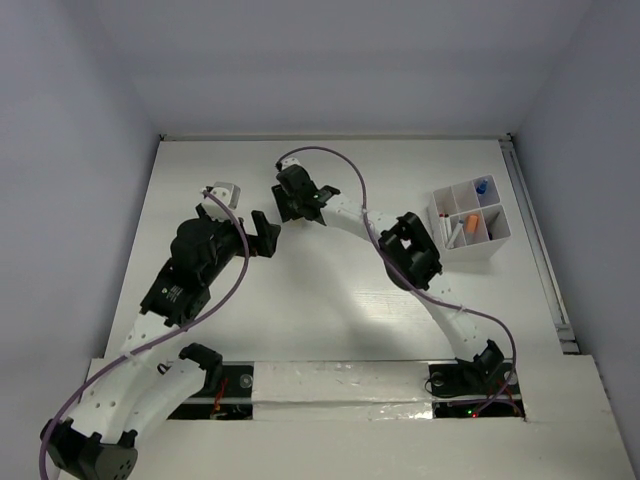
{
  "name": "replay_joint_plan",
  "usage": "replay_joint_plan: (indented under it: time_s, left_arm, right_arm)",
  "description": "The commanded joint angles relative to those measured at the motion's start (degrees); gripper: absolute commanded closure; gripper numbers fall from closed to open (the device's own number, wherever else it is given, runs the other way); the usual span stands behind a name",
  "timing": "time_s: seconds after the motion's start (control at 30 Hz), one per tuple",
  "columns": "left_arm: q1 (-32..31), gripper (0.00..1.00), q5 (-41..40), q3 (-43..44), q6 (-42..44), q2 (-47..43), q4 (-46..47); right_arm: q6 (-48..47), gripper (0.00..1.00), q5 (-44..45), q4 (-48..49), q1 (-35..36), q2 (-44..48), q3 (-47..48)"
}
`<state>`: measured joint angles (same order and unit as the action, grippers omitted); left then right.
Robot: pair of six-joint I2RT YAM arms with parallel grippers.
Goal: Sort the stationery into containers
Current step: Pick up the pen from the center of the board.
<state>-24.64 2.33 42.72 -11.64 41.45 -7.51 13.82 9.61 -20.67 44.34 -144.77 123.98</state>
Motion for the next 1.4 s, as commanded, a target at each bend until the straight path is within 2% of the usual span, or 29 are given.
replay_joint_plan:
  time_s: [0.0,0.13,0.17,0.23,0.3,0.37,0.53,0.57,0.7,0.83,1.03,1.1,1.37]
  left_arm:
    - [0.39,0.02,1.19,0.43,-0.14,-0.14,2.41]
    - [0.91,0.06,3.20,0.26,0.12,0.12,2.67]
    - [0.91,0.08,3.30,0.35,0.13,0.38,2.50]
    - [0.91,0.13,3.65,0.35,0.21,0.65,2.50]
    - [0.91,0.16,3.91,0.26,0.13,0.82,2.67]
    - [0.91,0.19,4.44,0.17,0.13,1.52,2.76]
    - [0.91,0.20,4.70,0.70,-0.14,4.33,2.15]
    - [0.91,0.20,4.53,0.70,-0.23,4.69,1.97]
    - [1.96,0.20,4.26,1.57,-0.66,7.41,1.18]
    - [3.11,0.21,8.39,1.58,-1.54,9.00,2.67]
    - [4.95,0.25,13.40,0.35,-3.12,7.24,6.01]
    - [4.96,0.32,14.10,0.17,-3.56,6.98,6.71]
    - [6.10,0.43,15.07,-0.01,-5.06,7.85,7.16]
  right_arm:
    - [-0.38,0.47,5.77,-3.68,0.66,-1.30,2.06]
    - [-0.47,0.79,7.36,-4.38,0.66,-1.66,2.31]
    - [-0.12,0.93,7.88,-4.21,0.66,-1.57,2.23]
    - [1.02,0.99,8.85,-2.81,0.66,-0.08,1.18]
    - [2.34,1.00,8.85,-0.27,0.66,2.72,-1.54]
    - [3.05,1.00,7.28,6.49,0.66,9.83,-8.56]
    - [8.74,1.00,1.04,23.70,0.66,25.83,-25.43]
    - [9.98,1.00,0.07,25.57,0.66,30.46,-30.59]
    - [14.64,1.00,-3.09,34.01,1.71,39.18,-41.07]
    - [17.37,1.00,-4.68,40.17,4.87,43.34,-46.27]
    - [18.34,1.00,-6.09,43.78,7.43,44.49,-47.96]
    - [18.52,1.00,-6.26,44.92,8.13,44.40,-48.22]
    - [19.84,1.00,-7.06,49.58,9.71,45.80,-50.42]
